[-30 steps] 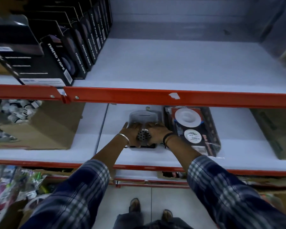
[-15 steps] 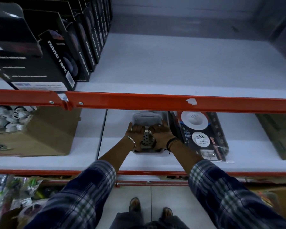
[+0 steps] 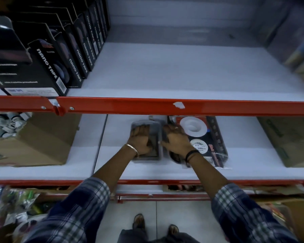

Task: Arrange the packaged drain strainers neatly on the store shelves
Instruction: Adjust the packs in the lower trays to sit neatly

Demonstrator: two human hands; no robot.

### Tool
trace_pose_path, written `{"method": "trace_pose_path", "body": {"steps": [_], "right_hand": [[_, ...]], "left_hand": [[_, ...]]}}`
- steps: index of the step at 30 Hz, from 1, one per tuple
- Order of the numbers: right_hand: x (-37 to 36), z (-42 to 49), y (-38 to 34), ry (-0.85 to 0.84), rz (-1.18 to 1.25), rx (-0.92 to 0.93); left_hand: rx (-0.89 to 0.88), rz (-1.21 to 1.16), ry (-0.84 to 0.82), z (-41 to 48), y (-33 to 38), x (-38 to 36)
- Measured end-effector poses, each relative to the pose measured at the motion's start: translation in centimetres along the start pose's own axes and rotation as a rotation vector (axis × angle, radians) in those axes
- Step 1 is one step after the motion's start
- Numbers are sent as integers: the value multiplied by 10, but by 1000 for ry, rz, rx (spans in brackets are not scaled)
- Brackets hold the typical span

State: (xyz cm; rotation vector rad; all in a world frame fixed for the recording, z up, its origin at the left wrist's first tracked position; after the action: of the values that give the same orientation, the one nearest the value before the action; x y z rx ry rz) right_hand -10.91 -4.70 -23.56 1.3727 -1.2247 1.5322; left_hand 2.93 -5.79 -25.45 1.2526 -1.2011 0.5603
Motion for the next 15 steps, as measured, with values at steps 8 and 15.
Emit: {"method": "trace_pose_path", "body": {"steps": [8, 15], "right_hand": [[31, -92, 136, 89, 307, -553], [-2, -83, 149, -68, 581, -584]], "left_hand": [[136, -734, -74, -11, 133, -23], [428, -826, 104, 40, 96, -113]]}}
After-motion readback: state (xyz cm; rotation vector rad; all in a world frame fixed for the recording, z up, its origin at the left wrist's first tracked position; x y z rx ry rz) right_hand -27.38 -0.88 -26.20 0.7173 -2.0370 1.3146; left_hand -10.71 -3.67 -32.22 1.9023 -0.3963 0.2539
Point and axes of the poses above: each hand's wrist, its own z-axis towards the middle knuckle, its own x-axis out of the back of the hand, y = z × x, the point moved 6 cm from there along z, towards the middle knuckle, and after that the axes turned 7 degrees about -z, right-handed, at the moved point
